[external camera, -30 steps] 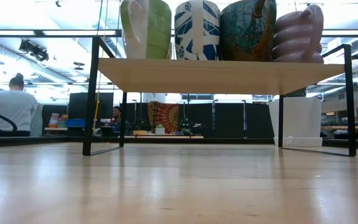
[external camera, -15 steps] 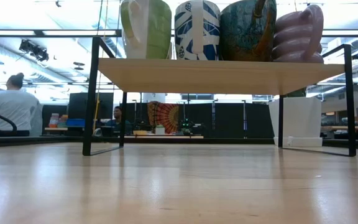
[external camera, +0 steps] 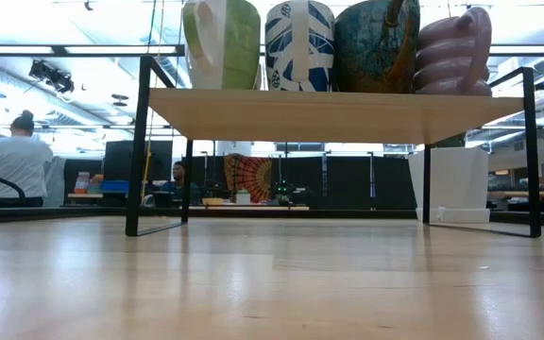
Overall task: Place coffee mugs
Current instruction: Return to Home Position
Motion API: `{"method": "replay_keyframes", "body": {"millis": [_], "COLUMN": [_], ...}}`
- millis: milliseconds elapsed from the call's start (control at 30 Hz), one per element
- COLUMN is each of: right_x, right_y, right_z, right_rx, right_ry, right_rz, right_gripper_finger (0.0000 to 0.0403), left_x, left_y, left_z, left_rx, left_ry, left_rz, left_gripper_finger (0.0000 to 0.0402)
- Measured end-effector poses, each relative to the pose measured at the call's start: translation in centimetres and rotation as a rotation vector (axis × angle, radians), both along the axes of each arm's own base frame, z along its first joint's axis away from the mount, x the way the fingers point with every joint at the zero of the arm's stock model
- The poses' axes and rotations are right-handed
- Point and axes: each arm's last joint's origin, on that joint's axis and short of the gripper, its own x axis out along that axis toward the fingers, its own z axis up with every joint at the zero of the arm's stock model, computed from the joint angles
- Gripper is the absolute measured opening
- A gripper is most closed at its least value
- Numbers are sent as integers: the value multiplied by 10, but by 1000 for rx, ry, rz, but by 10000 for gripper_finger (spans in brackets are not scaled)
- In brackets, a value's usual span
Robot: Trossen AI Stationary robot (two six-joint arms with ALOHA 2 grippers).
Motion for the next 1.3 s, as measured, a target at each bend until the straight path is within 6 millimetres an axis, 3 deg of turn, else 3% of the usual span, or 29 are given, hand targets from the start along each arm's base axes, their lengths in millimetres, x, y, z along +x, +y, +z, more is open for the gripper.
{"method": "replay_keyframes", "body": {"millis": [333,700,800,1100,1300], "right_x": [-37,-57,-62,-83,-91], "right_y": [-33,-50,-55,-71,-75], "right_z": [-18,-48,-50,-47,-74], "right_rx": [121,175,79,329,421], "right_ry": [-93,-200,-199,-260,-342], "right_rz": [-111,-99,-90,-99,-40], "right_gripper_finger": [7,10,10,11,11], "left_x": [-52,-103,-113,-124,-137], "left_y": [19,37,42,47,52], "left_z": [-38,-76,-88,-139,-149], "left_rx": [-91,-194,-219,-246,-203], "left_ry": [-132,-318,-365,-517,-622], "left_rz": [-102,-154,-135,-121,-125], "left_gripper_finger": [102,102,102,102,102]}}
